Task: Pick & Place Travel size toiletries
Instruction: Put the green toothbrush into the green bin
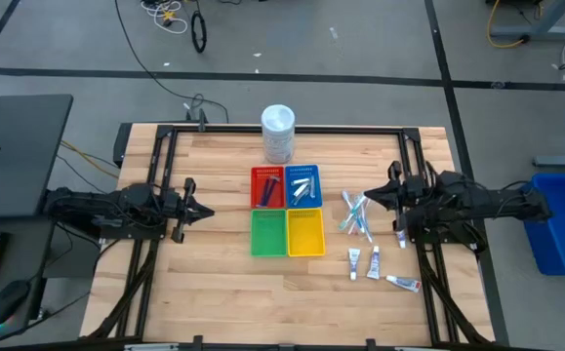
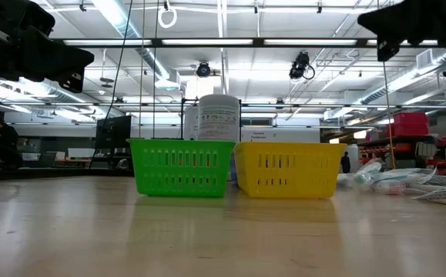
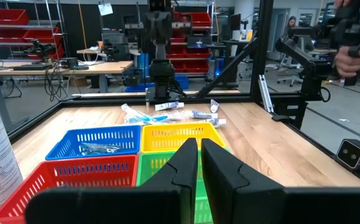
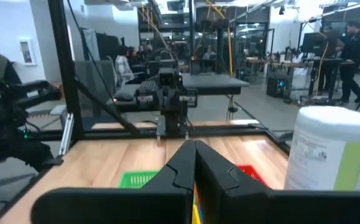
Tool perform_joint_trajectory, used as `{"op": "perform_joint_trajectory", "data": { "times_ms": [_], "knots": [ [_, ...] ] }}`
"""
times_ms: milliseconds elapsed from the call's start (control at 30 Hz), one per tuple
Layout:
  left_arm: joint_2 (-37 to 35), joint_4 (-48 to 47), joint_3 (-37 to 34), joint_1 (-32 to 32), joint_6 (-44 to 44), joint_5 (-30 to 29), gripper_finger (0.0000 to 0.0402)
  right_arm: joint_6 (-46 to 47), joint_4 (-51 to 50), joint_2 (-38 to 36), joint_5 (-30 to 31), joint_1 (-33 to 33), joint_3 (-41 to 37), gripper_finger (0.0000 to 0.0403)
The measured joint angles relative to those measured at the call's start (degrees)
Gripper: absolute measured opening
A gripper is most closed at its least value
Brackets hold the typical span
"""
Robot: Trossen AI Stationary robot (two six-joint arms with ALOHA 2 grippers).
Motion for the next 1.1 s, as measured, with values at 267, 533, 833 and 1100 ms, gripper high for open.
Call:
{"op": "perform_joint_trajectory", "data": {
  "times_ms": [267,533,833,1100],
  "knots": [
    [0.0,0.0,0.0,0.0,0.0,0.0,0.0027,0.0,-3.5,5.2,0.5,0.0,7.2,0.0010],
    [0.0,0.0,0.0,0.0,0.0,0.0,0.0027,0.0,-3.9,11.8,1.6,0.0,11.5,0.0010],
    [0.0,0.0,0.0,0.0,0.0,0.0,0.0027,0.0,-3.9,20.1,1.6,0.0,13.2,0.0011],
    [0.0,0.0,0.0,0.0,0.0,0.0,0.0027,0.0,-4.3,23.3,0.5,0.0,13.2,0.0011]
  ]
}}
